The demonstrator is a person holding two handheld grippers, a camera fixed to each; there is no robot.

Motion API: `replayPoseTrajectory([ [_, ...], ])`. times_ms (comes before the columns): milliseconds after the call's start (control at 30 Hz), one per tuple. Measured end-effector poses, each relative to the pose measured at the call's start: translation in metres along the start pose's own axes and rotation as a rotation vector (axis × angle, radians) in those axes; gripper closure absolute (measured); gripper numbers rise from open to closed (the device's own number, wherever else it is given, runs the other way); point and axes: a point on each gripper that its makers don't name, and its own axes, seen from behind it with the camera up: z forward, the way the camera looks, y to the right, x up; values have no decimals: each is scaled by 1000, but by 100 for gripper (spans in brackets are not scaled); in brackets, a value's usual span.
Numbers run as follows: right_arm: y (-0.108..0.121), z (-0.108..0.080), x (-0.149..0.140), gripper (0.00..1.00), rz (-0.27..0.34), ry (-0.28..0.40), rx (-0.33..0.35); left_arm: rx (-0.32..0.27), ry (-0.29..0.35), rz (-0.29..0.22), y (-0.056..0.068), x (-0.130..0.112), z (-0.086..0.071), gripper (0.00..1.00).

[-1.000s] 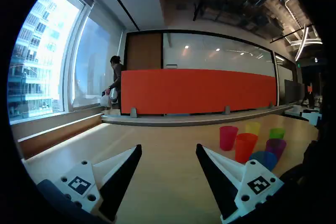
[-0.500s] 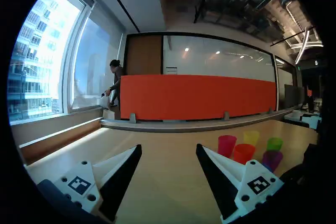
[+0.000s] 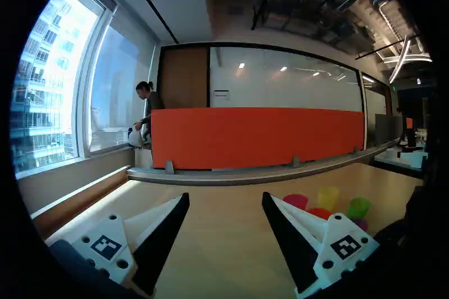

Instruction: Pour water

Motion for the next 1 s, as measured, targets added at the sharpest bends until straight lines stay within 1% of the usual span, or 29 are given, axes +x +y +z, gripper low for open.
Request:
replayPoseTrajectory([
  [200,-1,3,32,0,-3,2,14,-27,-13,8,6,26,7,4],
  [367,-7,6,54,0,-5,-3,32,-55,-13,11,12,47,12,4],
  [600,-10,12,81,0,14,-6,52,-85,-28,-3,15,66,17,4],
  [800,-17,14,85,0,11,-16,86,-130,-35,-6,22,72,19,4],
  [1000,-33,13,84,0,10,-28,168,-210,-50,-3,36,73,18,4],
])
